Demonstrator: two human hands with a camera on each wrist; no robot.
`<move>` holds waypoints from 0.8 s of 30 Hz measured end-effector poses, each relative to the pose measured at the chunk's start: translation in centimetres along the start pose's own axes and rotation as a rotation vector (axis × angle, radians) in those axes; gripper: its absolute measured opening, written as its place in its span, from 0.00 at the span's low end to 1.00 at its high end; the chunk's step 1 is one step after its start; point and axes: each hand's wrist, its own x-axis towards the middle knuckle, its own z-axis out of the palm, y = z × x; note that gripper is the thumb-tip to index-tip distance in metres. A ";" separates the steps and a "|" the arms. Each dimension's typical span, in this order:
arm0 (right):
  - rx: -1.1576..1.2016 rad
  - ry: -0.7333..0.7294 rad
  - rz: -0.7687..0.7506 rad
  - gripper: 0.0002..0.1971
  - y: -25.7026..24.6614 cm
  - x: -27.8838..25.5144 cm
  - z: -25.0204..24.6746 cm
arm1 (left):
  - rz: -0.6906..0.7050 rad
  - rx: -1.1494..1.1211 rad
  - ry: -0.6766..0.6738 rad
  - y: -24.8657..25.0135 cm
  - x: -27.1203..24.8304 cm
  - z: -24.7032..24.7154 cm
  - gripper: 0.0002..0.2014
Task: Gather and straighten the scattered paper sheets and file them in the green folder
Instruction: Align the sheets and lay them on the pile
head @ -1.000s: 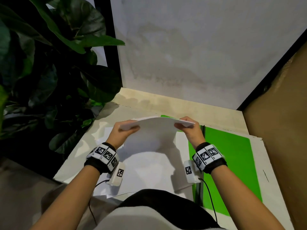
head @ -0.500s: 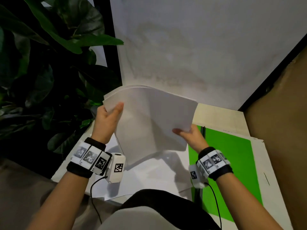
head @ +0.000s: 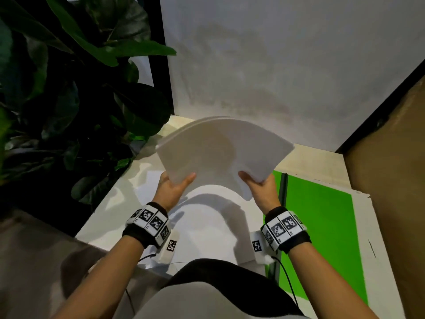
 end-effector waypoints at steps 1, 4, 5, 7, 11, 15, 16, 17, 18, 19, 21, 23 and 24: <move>-0.007 -0.002 0.022 0.13 0.3 -0.2 0.0 | 0.002 -0.019 -0.019 0.2 -0.2 0.0 0.14; -0.026 0.015 0.101 0.13 1.1 -0.5 -0.3 | 0.039 -0.041 -0.139 -0.2 -0.5 0.0 0.21; -0.020 0.032 0.109 0.14 1.3 -0.4 -0.3 | 0.020 -0.037 -0.152 -0.4 -0.4 0.0 0.27; -0.015 0.064 0.119 0.15 1.1 -0.3 -0.4 | -0.046 -0.084 -0.111 -0.4 -0.4 0.0 0.27; 0.012 0.060 0.051 0.15 -0.5 0.0 -1.1 | 0.133 -0.065 -0.116 1.7 -0.6 -0.3 0.28; 0.000 -0.033 0.056 0.16 0.0 0.4 -2.8 | 0.101 -0.073 -0.224 1.3 -0.3 -1.0 0.14; -0.029 -0.058 0.093 0.15 0.6 0.4 -3.1 | 0.063 -0.082 -0.228 0.8 -0.4 -1.1 0.17; -0.057 -0.073 0.131 0.15 1.4 0.3 -3.3 | 0.022 -0.072 -0.232 0.1 -0.3 -1.2 0.21; -0.082 -0.082 0.156 0.15 2.1 0.1 -3.3 | -0.017 -0.070 -0.238 -0.7 -0.2 -1.3 0.22; -0.098 -0.080 0.176 0.13 2.6 -0.1 -3.4 | -0.050 -0.065 -0.235 -1.2 -0.1 -1.2 0.22; -0.123 -0.084 0.187 0.14 3.0 -0.5 -3.2 | -0.088 -0.066 -0.216 -1.3 -0.4 -0.7 0.16; -0.137 -0.060 0.169 0.14 3.0 -0.7 -2.7 | -0.098 -0.073 -0.193 -1.2 -0.4 -0.4 0.13; -0.123 -0.029 0.152 0.12 2.8 -0.7 -2.7 | -0.092 -0.080 -0.187 -0.9 -0.3 -0.3 0.15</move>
